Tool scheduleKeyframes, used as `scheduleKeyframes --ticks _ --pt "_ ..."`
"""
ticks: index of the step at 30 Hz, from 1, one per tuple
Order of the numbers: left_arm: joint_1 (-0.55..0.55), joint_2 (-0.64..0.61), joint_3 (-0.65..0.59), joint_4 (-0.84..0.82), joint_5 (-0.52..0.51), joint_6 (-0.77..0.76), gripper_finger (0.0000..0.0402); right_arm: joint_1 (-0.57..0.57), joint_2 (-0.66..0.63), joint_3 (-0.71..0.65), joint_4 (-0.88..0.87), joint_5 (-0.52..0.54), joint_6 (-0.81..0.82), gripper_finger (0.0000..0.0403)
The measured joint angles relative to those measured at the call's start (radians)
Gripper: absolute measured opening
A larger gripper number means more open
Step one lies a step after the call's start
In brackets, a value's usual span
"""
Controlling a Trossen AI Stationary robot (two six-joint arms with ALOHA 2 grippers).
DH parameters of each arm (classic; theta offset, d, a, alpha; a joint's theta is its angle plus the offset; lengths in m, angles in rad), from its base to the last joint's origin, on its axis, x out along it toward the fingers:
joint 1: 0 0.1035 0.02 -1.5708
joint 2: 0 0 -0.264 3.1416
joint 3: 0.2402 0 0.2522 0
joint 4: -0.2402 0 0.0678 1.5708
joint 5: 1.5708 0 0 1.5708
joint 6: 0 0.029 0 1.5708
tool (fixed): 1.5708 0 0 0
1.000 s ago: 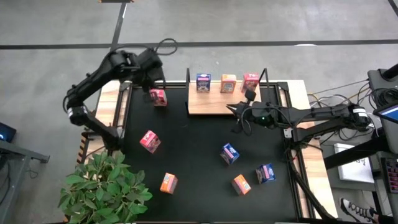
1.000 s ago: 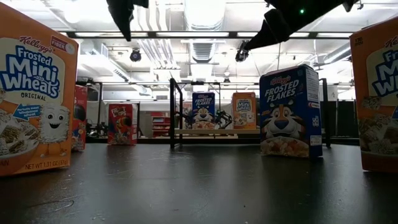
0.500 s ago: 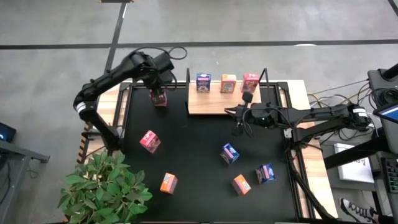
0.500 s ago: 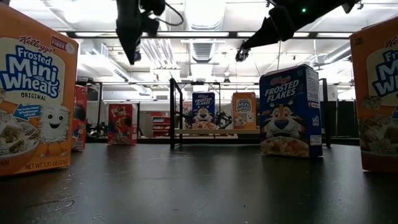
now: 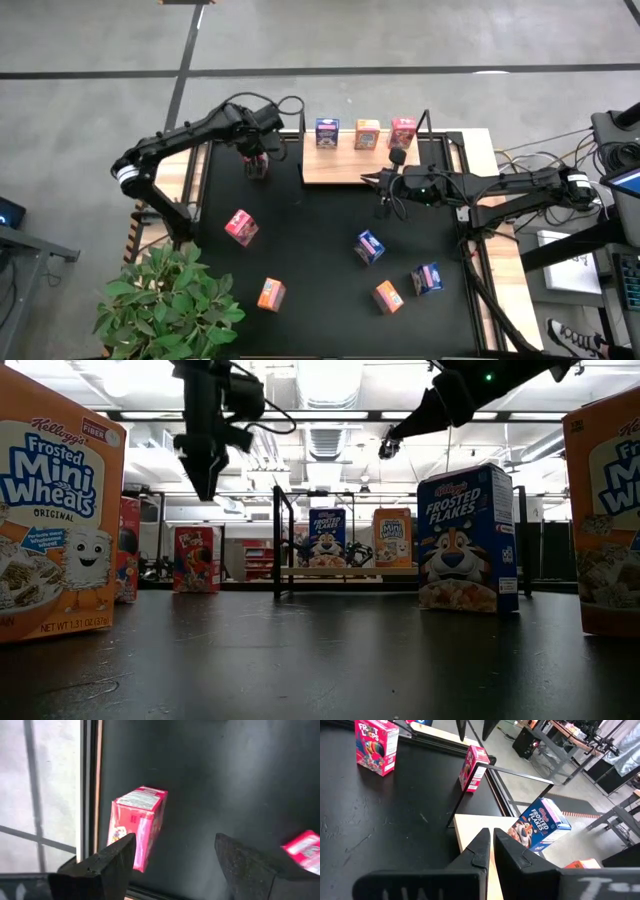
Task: Stack cereal on shelf
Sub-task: Put the top red cereal box on the shelf aligned with the other red cereal box
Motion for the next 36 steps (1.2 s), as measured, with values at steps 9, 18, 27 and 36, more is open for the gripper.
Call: scheduleKeyframes --ticks 9,18,27,36 --pt "0.050 0.000 -0.103 0.144 -0.071 0.001 0.0255 0.000 0.000 0.000 0.000 0.000 -0.012 0.0013" --pt "0.109 0.000 -0.163 0.220 -0.072 0.009 0.0274 0.000 0.000 0.000 0.000 0.000 -0.025 0.0013" --pt "0.153 0.000 -0.209 0.288 -0.045 0.067 0.0289 0.000 0.000 0.000 0.000 0.000 -0.025 0.0013" --pt "0.162 0.002 -0.257 0.320 -0.044 0.076 0.0247 0.000 0.000 0.000 -0.005 0.001 -0.026 0.0013"
